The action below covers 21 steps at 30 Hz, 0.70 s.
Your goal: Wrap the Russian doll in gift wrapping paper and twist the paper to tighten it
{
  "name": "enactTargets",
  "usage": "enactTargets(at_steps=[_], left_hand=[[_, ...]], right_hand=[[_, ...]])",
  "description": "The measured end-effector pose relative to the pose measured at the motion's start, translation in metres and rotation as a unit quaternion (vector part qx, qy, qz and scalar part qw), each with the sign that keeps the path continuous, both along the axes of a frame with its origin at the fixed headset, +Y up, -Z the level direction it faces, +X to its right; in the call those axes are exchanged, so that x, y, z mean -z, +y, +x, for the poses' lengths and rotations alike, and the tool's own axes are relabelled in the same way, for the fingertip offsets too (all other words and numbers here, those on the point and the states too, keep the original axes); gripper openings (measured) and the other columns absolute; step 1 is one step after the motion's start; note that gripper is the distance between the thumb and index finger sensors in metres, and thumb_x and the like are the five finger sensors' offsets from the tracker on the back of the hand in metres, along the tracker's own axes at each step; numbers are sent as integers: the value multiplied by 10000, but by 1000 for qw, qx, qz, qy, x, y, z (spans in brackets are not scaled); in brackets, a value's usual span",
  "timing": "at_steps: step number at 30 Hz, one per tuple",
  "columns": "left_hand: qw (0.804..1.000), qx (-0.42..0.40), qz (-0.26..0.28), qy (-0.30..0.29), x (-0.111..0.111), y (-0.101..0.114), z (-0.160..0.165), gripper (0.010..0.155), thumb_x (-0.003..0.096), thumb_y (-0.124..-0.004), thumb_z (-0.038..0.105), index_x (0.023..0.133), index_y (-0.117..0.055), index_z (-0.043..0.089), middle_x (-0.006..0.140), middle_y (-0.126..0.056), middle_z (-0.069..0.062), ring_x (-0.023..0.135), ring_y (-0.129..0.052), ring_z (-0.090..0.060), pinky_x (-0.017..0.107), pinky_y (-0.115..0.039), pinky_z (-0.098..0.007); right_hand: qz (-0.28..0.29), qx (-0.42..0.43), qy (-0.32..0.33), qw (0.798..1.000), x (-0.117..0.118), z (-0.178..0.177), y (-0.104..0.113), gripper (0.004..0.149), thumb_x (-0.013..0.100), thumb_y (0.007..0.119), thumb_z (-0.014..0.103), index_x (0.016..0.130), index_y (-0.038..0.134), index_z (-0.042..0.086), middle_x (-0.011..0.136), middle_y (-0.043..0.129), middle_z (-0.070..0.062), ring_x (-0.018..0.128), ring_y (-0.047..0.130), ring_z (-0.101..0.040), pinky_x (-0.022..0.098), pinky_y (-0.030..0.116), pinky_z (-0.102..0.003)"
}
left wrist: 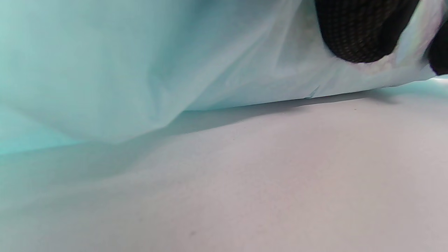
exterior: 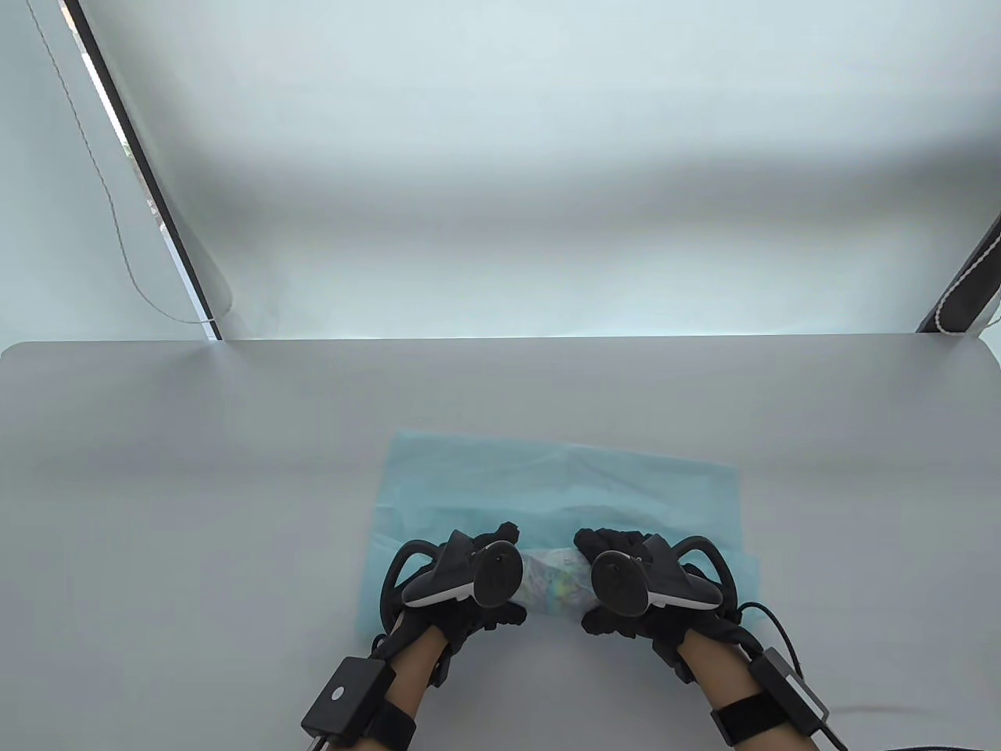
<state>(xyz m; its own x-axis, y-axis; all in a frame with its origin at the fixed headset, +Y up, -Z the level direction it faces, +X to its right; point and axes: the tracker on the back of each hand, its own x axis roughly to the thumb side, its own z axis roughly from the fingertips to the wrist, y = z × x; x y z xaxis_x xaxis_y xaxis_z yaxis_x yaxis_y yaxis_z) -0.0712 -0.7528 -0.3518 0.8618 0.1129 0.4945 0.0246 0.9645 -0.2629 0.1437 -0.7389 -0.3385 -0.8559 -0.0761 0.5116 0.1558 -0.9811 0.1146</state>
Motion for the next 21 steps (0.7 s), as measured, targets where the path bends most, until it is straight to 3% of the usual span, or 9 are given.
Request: enactTargets(at_steps=[3, 7, 9, 12, 16, 19, 21], left_hand=[[1000, -6, -13, 2, 0, 0, -1, 1042, 421, -854, 632, 1105, -242, 137, 1147, -655, -126, 907, -879, -315, 698, -647, -610], [1000, 1, -24, 2, -2, -1, 0, 953, 440, -837, 627, 1113, -279, 247, 1169, -631, -128, 974, -814, -335, 713, -592, -651], [1000, 7, -22, 8, -5, -2, 1, 937, 455, -828, 617, 1115, -268, 258, 1218, -518, -117, 1077, -650, -385, 732, -511, -692], [1000, 29, 9, 1, -10, 0, 9, 970, 457, -833, 600, 1141, -283, 187, 1240, -267, -171, 1106, -432, -438, 753, -394, -717], [991, 116, 71, -14, -15, -3, 26, 1128, 444, -857, 573, 1109, -59, 131, 1249, -325, -178, 1114, -484, -447, 761, -372, -725], [986, 128, 103, -3, -12, -4, 30, 1069, 451, -856, 570, 1127, -143, 149, 1230, -449, -169, 1068, -629, -413, 748, -470, -699], [990, 107, 97, -1, -10, -3, 27, 1042, 438, -870, 584, 1135, -212, 173, 1204, -543, -155, 1023, -709, -391, 735, -527, -676]], right_hand=[[0, -7, 1, 1000, 1, 0, 0, 1079, 445, 895, 620, 1238, 358, 123, 1224, 480, -249, 1101, 490, -501, 809, 509, -664], [-3, 11, 6, 1000, 1, 1, 1, 1076, 439, 915, 611, 1232, 387, 112, 1188, 563, -220, 1062, 580, -465, 803, 531, -659], [6, 13, 5, 1000, 1, 2, 1, 1080, 429, 914, 625, 1228, 399, 113, 1175, 605, -211, 1049, 625, -451, 798, 550, -654], [1, 15, -7, 1000, 3, 2, 3, 1089, 420, 910, 639, 1226, 406, 108, 1158, 666, -207, 1031, 688, -442, 790, 573, -651], [-8, 22, -34, 999, 6, 2, 7, 1069, 420, 906, 619, 1216, 440, 79, 1144, 740, -227, 1007, 772, -444, 766, 636, -622], [-14, 29, -38, 999, 7, 3, 9, 1031, 435, 898, 595, 1211, 454, 81, 1158, 742, -248, 1017, 783, -452, 763, 647, -618], [-23, 23, -38, 999, 6, 2, 9, 1018, 452, 892, 579, 1214, 438, 78, 1180, 712, -261, 1035, 769, -464, 767, 640, -623]])
